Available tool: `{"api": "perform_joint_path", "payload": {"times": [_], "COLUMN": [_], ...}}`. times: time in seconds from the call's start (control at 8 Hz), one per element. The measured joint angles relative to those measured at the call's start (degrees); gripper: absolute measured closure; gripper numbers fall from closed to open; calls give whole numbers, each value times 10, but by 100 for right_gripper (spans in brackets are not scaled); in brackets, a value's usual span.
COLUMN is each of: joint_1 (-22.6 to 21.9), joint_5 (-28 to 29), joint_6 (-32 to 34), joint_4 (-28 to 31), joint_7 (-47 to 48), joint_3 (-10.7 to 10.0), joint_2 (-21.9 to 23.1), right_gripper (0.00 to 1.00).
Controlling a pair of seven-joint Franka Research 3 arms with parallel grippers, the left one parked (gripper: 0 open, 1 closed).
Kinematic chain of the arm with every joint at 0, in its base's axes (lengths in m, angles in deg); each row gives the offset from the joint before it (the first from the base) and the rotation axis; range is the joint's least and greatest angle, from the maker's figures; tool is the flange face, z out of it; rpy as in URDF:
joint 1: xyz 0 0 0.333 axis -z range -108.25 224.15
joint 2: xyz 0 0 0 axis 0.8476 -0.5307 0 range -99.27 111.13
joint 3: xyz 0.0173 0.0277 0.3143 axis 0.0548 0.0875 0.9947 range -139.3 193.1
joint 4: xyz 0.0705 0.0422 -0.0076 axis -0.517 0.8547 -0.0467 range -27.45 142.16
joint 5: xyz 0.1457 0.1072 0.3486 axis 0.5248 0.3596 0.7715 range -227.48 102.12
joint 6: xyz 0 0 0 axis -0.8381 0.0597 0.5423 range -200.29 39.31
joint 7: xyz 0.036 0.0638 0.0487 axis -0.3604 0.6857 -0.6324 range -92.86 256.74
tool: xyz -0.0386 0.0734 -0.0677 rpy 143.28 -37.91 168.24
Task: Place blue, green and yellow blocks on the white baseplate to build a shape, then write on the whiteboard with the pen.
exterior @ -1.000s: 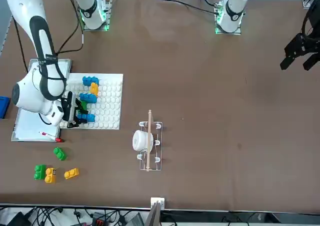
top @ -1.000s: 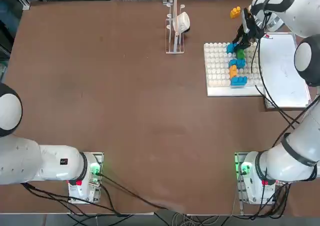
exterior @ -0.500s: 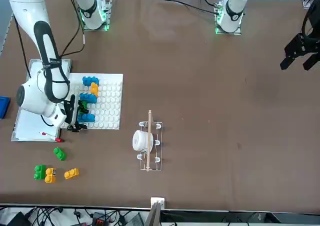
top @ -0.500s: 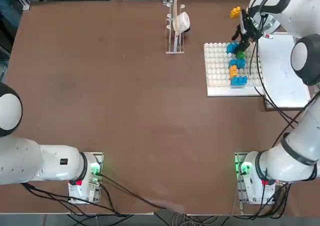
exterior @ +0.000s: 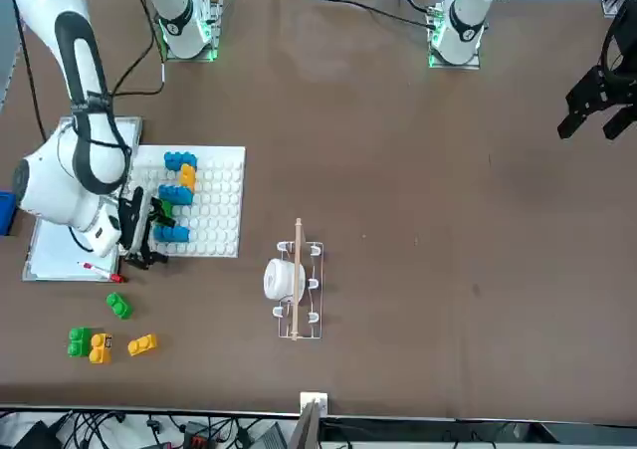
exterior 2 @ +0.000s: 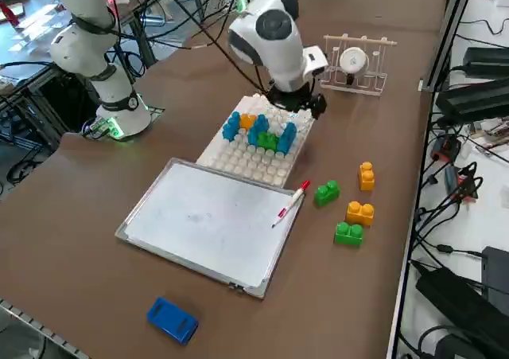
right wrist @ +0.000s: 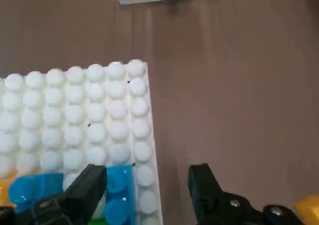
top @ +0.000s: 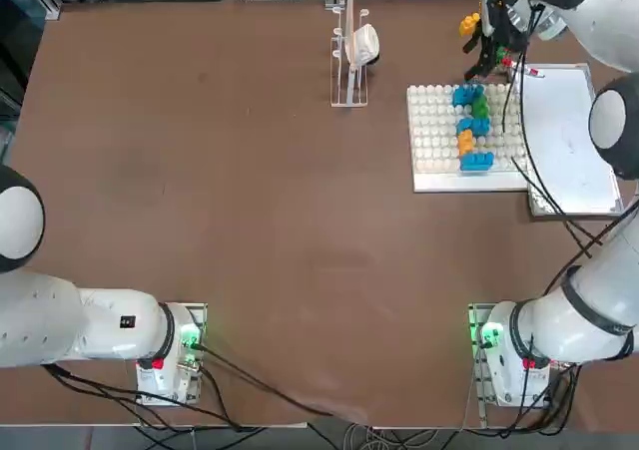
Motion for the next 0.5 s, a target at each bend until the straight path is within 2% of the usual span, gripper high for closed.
{"api": "perform_joint_path", "payload": {"times": [0.25, 0.5], "joint_1": [-3, 3], "joint_5": [-45, -101], "joint_6": [6, 6], "joint_4": [-21, -43], "joint_7": [48, 56], "joint_3": [-27, -55], "joint_2": [0, -20], "right_gripper": [0, 0]}}
